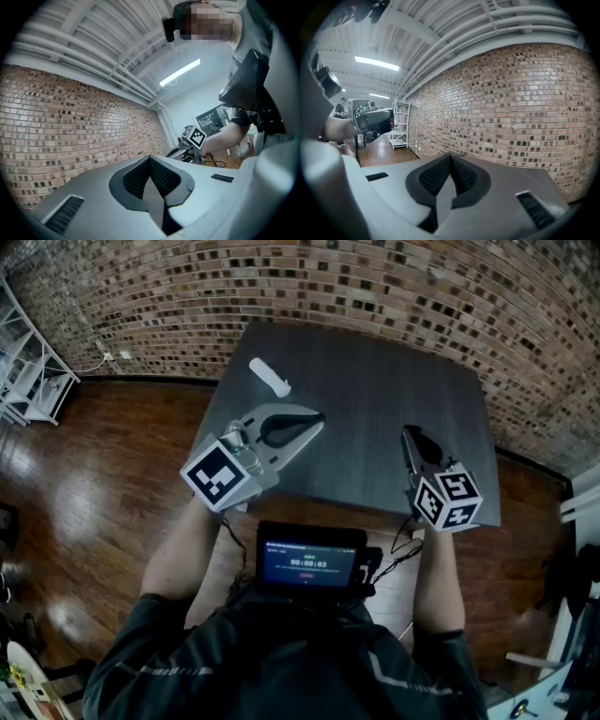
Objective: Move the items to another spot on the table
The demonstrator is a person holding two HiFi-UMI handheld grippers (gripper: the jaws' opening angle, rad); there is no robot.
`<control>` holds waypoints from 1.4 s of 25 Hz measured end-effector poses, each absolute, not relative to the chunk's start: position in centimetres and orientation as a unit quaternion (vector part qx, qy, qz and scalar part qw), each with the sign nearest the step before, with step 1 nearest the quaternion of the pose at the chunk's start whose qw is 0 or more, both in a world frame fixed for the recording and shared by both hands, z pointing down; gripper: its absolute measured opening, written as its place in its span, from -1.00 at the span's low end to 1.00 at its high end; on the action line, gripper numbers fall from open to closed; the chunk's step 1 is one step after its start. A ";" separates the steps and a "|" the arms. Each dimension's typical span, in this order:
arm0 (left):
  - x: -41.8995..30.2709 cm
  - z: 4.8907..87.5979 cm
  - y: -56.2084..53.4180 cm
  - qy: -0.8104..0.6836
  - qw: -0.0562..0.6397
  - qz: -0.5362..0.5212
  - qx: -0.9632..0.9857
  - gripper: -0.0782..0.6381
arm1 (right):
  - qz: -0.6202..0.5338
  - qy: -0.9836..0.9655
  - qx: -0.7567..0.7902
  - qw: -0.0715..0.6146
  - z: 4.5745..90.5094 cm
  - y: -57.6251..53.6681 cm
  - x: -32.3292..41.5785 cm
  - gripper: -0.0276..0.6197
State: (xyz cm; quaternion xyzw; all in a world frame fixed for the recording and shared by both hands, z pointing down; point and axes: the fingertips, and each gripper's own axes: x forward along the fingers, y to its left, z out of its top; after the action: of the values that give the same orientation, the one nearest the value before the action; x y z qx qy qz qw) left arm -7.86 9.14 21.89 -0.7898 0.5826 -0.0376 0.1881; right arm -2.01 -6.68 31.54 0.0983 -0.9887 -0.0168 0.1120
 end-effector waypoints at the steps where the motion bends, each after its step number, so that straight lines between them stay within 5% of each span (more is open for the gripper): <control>1: -7.9 21.9 9.1 0.584 0.187 -0.038 -0.789 -0.77 | -0.017 -0.989 0.093 0.113 31.5 -6.6 -2.3 -0.90; 16: -11.9 23.2 9.8 0.649 0.173 -0.047 -0.740 -0.77 | -0.046 -0.990 -0.033 0.131 31.6 -4.3 -12.3 -0.89; 18: -13.7 23.4 9.8 0.653 0.171 -0.043 -0.737 -0.77 | -0.048 -0.988 -0.047 0.140 31.6 -4.0 -14.9 -0.61; 24: -20.2 24.4 9.4 0.655 0.173 -0.042 -0.735 -0.77 | -0.047 -0.985 -0.070 0.149 32.4 -3.2 -23.4 -0.59; 26: -23.0 24.7 9.3 0.654 0.172 -0.034 -0.736 -0.77 | -0.046 -0.983 -0.082 0.156 32.9 -3.1 -26.6 -0.40; 35: -34.6 25.3 8.3 0.654 0.170 -0.038 -0.736 -0.77 | -0.048 -0.974 -0.091 0.203 35.6 -3.1 -39.5 -0.14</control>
State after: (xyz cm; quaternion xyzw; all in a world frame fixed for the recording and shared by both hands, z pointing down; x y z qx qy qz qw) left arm -34.58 8.33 25.30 -0.7362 0.6541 -0.0378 0.1697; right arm -39.55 -3.08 35.57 -0.0909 -0.9737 -0.0476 0.2033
